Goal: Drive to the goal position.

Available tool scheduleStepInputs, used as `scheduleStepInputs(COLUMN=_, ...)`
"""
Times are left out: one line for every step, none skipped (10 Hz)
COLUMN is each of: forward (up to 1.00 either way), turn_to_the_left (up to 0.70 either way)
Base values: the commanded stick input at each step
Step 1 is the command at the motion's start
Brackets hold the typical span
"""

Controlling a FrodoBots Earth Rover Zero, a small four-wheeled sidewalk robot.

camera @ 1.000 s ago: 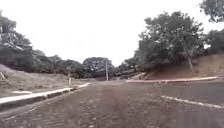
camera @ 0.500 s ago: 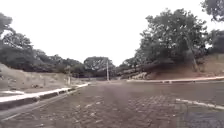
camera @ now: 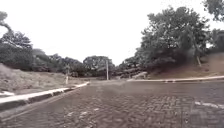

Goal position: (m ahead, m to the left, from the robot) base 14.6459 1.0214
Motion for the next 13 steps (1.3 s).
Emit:
scheduleStepInputs(forward=1.00, turn_to_the_left=0.00)
scheduleStepInputs(forward=1.00, turn_to_the_left=0.00)
scheduleStepInputs(forward=1.00, turn_to_the_left=0.00)
scheduleStepInputs(forward=1.00, turn_to_the_left=0.00)
scheduleStepInputs(forward=1.00, turn_to_the_left=0.00)
scheduleStepInputs(forward=1.00, turn_to_the_left=0.00)
scheduleStepInputs(forward=1.00, turn_to_the_left=0.00)
scheduleStepInputs(forward=1.00, turn_to_the_left=0.00)
scheduleStepInputs(forward=1.00, turn_to_the_left=0.00)
scheduleStepInputs(forward=1.00, turn_to_the_left=0.00)
scheduleStepInputs(forward=1.00, turn_to_the_left=0.00)
scheduleStepInputs(forward=1.00, turn_to_the_left=0.00)
scheduleStepInputs(forward=1.00, turn_to_the_left=0.00)
